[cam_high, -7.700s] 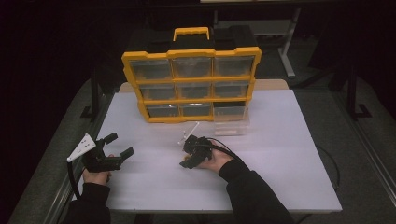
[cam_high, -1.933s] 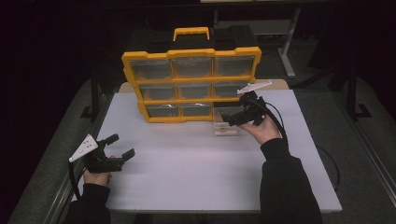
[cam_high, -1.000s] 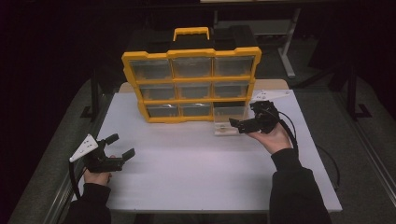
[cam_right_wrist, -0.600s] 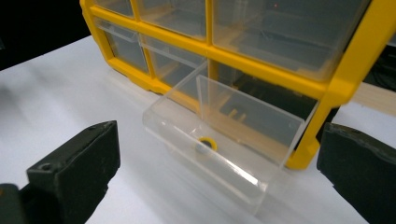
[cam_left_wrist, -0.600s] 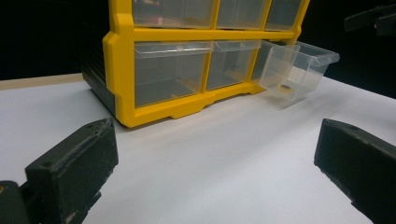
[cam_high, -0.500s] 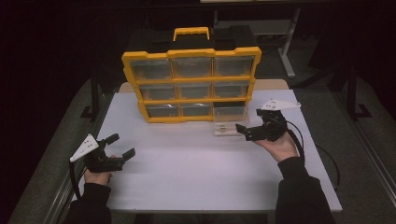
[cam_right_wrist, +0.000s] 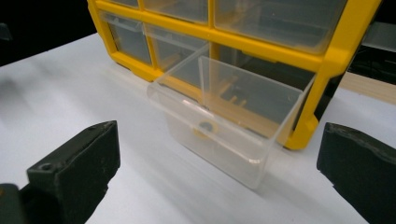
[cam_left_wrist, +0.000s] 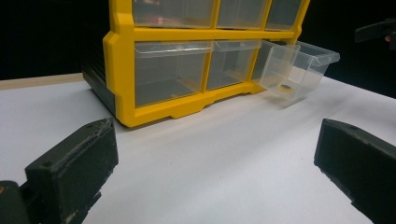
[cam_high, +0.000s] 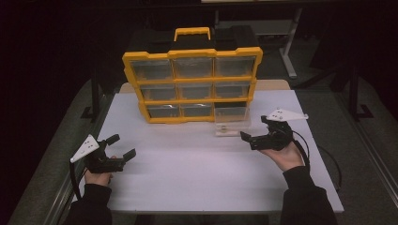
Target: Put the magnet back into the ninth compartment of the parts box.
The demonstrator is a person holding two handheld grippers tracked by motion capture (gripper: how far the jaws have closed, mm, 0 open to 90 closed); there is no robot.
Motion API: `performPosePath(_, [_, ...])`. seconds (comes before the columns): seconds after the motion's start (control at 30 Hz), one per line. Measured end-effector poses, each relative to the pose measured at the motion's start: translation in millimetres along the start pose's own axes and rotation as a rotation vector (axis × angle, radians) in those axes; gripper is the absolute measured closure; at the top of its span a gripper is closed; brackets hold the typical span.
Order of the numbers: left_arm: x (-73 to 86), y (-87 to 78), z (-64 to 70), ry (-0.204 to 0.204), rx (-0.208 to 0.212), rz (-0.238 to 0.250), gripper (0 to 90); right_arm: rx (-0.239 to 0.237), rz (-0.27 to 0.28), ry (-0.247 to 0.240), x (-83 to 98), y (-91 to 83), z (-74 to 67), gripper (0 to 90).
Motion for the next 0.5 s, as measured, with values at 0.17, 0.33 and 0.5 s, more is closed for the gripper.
performPosePath(0.17, [0.1, 0.1, 0.2, 0.0, 0.0, -0.001, 0.0, 0.004, 0.011, 0.011, 9.5, -8.0, 2.2, 0.0])
performPosePath(0.33, [-0.8, -0.7, 0.9, 0.004, -0.002, 0.006, 0.0, 0.009, 0.038, 0.026, 16.2, -16.7, 3.6, 0.0])
performPosePath(0.5, [-0.5, -0.5, 0.6, 0.003, -0.002, 0.005, 0.0, 0.017, 0.065, 0.038, 22.2, -24.6, 4.9, 0.0])
Point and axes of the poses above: each handheld gripper's, and its own axes: y roughly forward along the jaws, x roughly out of its underside, z roughly to its right, the point moved 2 cm from there along y, roughly forward along the jaws, and after that the axes turned 7 degrees about z, right-handed, at the moved point
